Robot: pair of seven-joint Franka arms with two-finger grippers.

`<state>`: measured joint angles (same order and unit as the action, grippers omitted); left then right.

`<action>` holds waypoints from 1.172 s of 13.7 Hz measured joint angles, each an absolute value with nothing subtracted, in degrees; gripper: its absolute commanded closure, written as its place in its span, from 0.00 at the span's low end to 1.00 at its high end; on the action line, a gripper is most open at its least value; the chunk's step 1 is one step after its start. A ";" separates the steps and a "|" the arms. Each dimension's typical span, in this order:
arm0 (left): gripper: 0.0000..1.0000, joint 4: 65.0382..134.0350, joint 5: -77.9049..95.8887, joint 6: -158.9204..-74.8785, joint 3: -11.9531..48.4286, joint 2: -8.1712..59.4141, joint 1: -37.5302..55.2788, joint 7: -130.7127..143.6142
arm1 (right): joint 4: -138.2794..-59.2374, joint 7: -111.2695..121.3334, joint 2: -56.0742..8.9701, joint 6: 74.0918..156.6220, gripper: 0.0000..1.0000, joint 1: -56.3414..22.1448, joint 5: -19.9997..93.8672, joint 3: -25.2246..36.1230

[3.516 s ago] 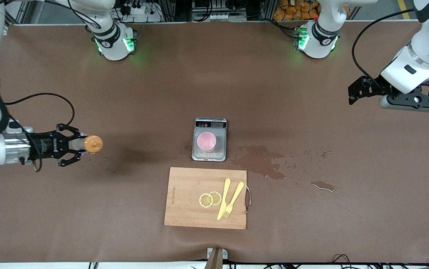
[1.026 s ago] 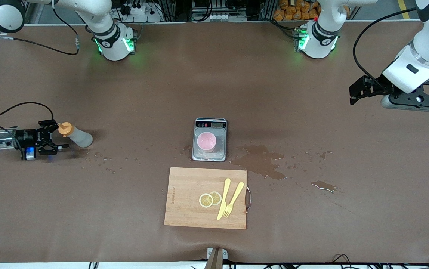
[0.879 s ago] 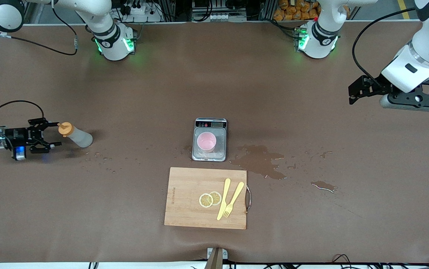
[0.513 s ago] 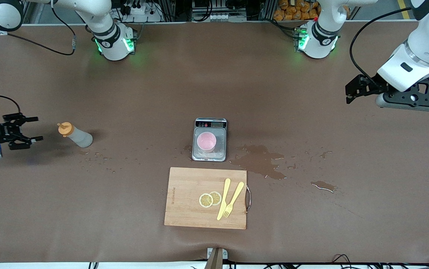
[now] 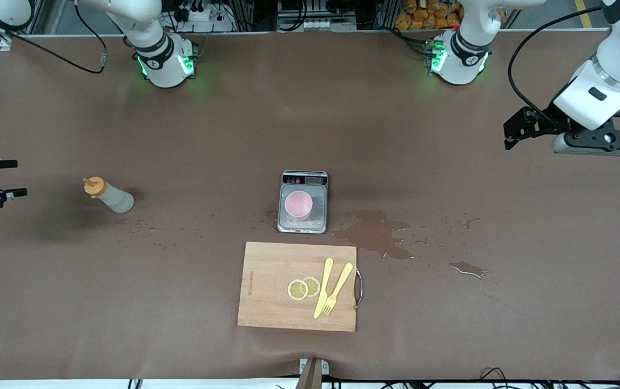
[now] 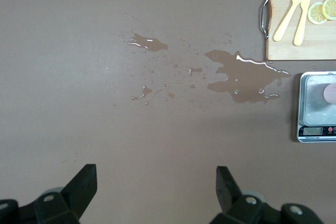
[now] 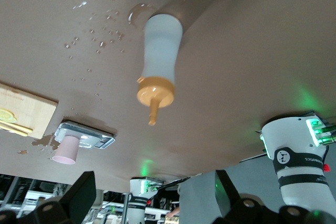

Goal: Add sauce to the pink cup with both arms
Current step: 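Open the right gripper and withdraw it from the bottle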

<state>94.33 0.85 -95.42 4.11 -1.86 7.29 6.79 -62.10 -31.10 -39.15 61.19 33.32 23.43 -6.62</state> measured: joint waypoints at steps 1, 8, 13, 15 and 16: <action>0.00 94.32 0.85 -95.42 4.11 -1.86 7.29 6.60 | -62.08 -31.15 -38.00 61.17 0.00 32.16 23.27 -6.67; 0.00 94.29 0.85 -95.41 4.13 -1.87 7.30 5.59 | -61.85 -31.42 -33.97 61.65 0.00 20.80 22.03 -6.91; 0.00 94.26 0.85 -95.39 4.14 -2.04 7.30 5.59 | -59.87 -32.21 -29.08 62.82 0.00 7.32 18.01 -1.95; 0.00 94.26 0.84 -95.36 4.13 -2.06 7.29 5.59 | -59.82 -32.27 -25.92 64.36 0.00 1.86 16.19 1.97; 0.00 94.26 0.84 -95.33 4.14 -2.07 7.29 5.59 | -60.02 -32.29 -24.39 66.05 0.00 0.70 15.29 2.69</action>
<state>94.26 0.84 -95.33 4.14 -2.07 7.29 5.59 -60.02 -32.29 -24.39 66.05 0.70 15.29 2.69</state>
